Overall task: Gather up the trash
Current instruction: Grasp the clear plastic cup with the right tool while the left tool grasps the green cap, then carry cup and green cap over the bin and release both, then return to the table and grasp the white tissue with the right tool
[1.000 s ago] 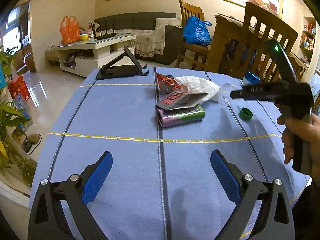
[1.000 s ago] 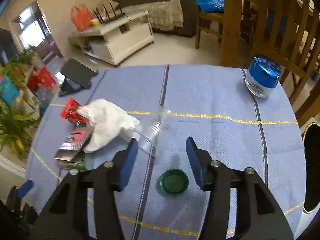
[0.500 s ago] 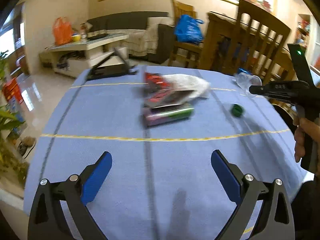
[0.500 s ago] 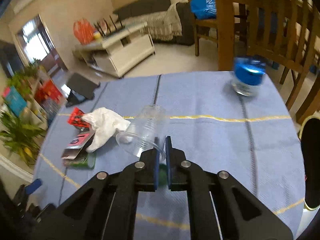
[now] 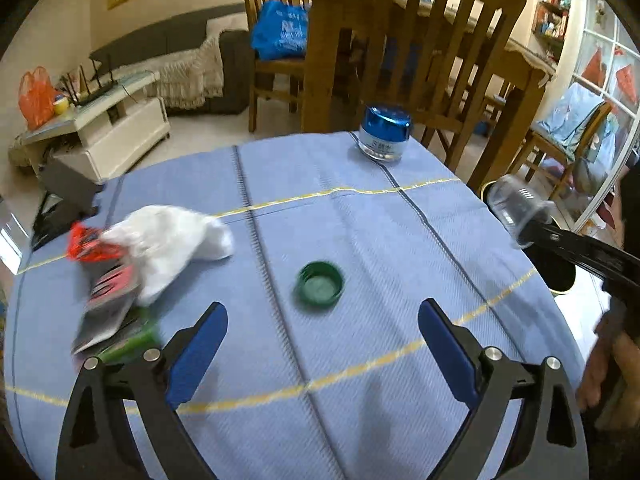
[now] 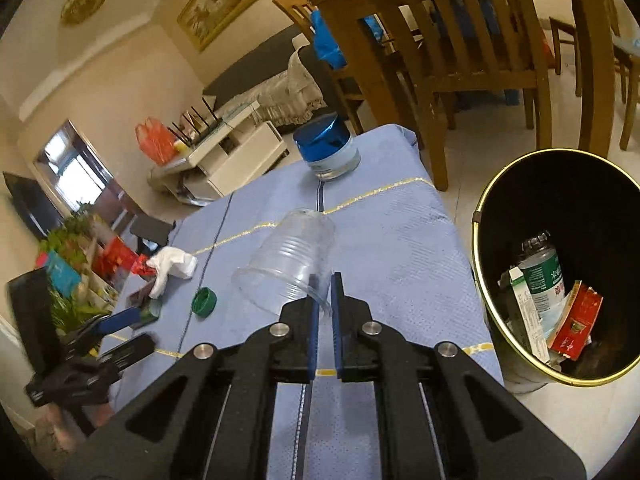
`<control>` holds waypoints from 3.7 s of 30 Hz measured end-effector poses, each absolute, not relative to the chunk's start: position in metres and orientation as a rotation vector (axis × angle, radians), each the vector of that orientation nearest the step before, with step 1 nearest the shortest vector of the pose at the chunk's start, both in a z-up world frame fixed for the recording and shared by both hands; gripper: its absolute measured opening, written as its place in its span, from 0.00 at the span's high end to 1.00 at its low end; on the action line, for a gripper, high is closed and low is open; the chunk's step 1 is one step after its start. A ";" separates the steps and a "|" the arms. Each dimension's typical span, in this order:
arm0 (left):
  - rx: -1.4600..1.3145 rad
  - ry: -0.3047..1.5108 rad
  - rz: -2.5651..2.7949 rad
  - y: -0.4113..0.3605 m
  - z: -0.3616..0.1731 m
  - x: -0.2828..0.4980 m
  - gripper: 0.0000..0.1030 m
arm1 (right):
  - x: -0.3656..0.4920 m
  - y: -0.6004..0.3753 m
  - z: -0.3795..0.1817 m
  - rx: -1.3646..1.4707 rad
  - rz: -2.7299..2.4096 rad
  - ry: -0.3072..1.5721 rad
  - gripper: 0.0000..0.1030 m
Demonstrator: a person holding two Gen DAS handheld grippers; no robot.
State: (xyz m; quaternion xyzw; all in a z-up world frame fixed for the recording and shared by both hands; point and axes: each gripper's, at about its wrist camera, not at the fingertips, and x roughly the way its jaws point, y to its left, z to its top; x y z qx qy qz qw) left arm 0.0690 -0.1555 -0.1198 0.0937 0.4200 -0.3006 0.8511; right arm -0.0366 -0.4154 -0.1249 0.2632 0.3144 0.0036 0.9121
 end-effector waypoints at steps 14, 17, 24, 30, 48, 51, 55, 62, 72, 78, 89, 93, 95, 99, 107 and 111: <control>0.263 0.926 -0.516 -0.178 -0.150 0.094 0.71 | -0.045 -0.422 -0.110 0.633 0.091 0.570 0.94; 0.235 0.927 -0.523 -0.170 -0.148 0.087 0.71 | -0.045 -0.423 -0.108 0.639 0.087 0.564 0.94; 0.267 0.843 -0.432 -0.158 -0.128 0.066 0.71 | -0.044 -0.419 -0.109 0.599 0.051 0.578 0.94; 0.256 0.805 -0.484 -0.166 -0.107 0.043 0.71 | -0.038 -0.408 -0.112 0.516 0.015 0.613 0.94; 0.343 0.742 -0.727 -0.267 -0.076 -0.007 0.71 | -0.083 -0.519 -0.112 0.539 -0.442 0.514 0.92; 0.376 0.718 -0.766 -0.294 -0.074 -0.016 0.71 | -0.083 -0.538 -0.132 0.616 -0.494 0.558 0.91; 0.407 0.707 -0.815 -0.329 -0.076 -0.025 0.71 | -0.083 -0.553 -0.154 0.689 -0.548 0.632 0.59; 0.465 0.711 -0.858 -0.370 -0.087 -0.038 0.71 | -0.098 -0.562 -0.147 0.736 -0.580 0.564 0.24; 0.520 0.726 -0.884 -0.419 -0.100 -0.040 0.71 | -0.161 -0.592 -0.138 0.900 -0.703 0.332 0.07; 0.528 0.711 -0.933 -0.456 -0.097 -0.037 0.67 | -0.191 -0.604 -0.140 0.965 -0.756 0.245 0.05; 0.466 0.708 -0.899 -0.428 -0.095 -0.022 0.33 | -0.174 -0.598 -0.139 0.934 -0.732 0.293 0.06; 0.420 0.714 -0.899 -0.408 -0.085 -0.017 0.29 | -0.166 -0.591 -0.136 0.886 -0.737 0.320 0.06; 0.418 0.701 -0.885 -0.388 -0.083 -0.021 0.18 | -0.157 -0.587 -0.135 0.847 -0.733 0.352 0.05; 0.454 0.689 -0.843 -0.332 -0.099 -0.030 0.09 | -0.134 -0.576 -0.137 0.770 -0.690 0.447 0.06; 0.423 0.778 -0.623 -0.174 -0.135 -0.013 0.09 | -0.079 -0.527 -0.134 0.558 -0.547 0.599 0.05; 0.328 0.773 -0.479 -0.097 -0.134 0.006 0.07 | -0.044 -0.459 -0.120 0.422 -0.342 0.647 0.05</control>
